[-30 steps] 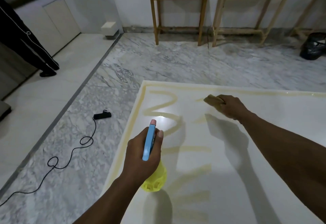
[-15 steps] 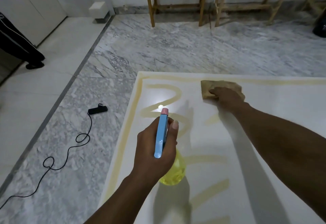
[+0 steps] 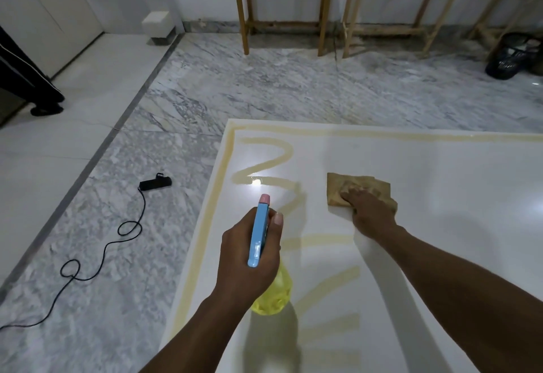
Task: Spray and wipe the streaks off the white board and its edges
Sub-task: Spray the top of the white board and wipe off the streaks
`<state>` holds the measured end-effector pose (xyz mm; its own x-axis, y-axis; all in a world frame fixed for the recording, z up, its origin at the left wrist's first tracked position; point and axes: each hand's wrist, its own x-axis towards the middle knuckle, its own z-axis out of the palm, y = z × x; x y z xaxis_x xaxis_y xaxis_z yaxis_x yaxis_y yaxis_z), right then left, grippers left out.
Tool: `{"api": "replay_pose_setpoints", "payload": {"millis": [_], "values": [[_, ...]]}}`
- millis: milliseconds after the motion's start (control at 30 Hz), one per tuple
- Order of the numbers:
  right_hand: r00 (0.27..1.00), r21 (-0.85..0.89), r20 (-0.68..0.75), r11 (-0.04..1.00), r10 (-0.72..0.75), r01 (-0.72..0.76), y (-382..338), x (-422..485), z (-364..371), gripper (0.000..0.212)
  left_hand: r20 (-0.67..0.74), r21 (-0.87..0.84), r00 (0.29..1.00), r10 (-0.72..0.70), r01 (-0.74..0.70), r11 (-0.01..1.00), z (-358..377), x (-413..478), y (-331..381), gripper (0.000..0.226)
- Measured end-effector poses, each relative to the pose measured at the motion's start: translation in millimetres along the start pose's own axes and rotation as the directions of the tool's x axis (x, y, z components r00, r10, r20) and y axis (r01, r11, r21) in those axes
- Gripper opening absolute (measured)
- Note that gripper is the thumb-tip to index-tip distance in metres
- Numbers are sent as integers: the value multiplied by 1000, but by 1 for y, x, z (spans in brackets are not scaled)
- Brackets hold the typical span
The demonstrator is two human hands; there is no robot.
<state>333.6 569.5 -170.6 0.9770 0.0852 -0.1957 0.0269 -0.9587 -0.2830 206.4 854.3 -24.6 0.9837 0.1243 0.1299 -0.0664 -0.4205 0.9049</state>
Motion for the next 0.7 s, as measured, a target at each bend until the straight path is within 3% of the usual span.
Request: {"api": "replay_pose_setpoints", "payload": {"millis": [200, 333, 400, 500, 700], "values": [[998, 7, -45, 999, -32, 33, -15, -101, 34, 55, -3, 20, 1000, -2, 2, 1000, -22, -66, 12, 29], [974, -49, -182, 991, -135, 129, -27, -185, 59, 62, -10, 33, 1000, -1, 2, 999, -38, -122, 17, 35], [977, -39, -183, 994, -106, 101, -35, -223, 68, 62, -17, 32, 1000, 3, -2, 999, -44, -148, 20, 36], [987, 27, -148, 998, -59, 63, -46, -275, 79, 64, -32, 36, 999, 5, -4, 999, -52, -183, 22, 39], [984, -99, 175, 995, -3, 20, -64, -333, 85, 69, -39, 63, 999, 1, 2, 998, -59, -226, 34, 43]]}}
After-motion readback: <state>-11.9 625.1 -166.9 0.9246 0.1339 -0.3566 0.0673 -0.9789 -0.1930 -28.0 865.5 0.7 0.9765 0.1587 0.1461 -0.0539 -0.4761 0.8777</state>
